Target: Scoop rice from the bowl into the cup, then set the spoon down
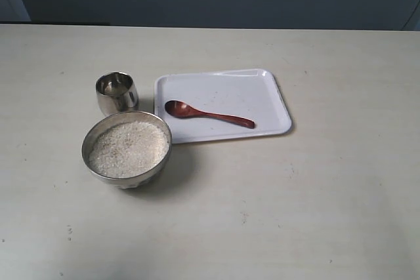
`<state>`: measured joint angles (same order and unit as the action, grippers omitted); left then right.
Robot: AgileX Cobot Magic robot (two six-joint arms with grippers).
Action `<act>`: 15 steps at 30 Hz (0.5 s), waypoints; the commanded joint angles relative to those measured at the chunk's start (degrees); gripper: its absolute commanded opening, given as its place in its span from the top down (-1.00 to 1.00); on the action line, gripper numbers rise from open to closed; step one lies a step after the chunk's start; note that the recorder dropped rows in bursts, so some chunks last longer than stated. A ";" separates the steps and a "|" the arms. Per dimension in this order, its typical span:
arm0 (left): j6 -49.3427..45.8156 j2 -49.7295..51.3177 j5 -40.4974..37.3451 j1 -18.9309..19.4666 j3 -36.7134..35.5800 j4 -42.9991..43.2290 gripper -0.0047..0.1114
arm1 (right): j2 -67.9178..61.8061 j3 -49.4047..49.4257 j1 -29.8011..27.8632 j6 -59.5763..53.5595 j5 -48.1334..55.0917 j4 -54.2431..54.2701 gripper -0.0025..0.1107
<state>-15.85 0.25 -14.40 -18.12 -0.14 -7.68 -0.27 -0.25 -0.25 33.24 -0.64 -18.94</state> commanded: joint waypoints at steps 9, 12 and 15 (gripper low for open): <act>0.27 -0.25 0.72 -0.26 0.14 -0.37 0.91 | 0.27 0.25 -0.23 -0.04 -0.18 0.01 0.97; 0.27 -0.25 0.72 -0.26 0.14 -0.37 0.91 | 0.27 0.25 -0.23 -0.04 -0.33 0.01 0.97; 0.27 -0.25 0.72 -0.26 0.14 -0.37 0.91 | 0.27 0.25 -0.23 -0.04 -0.23 0.01 0.97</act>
<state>-15.85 0.25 -14.40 -18.12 -0.14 -7.68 -0.27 -0.25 -0.25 33.38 -0.64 -18.94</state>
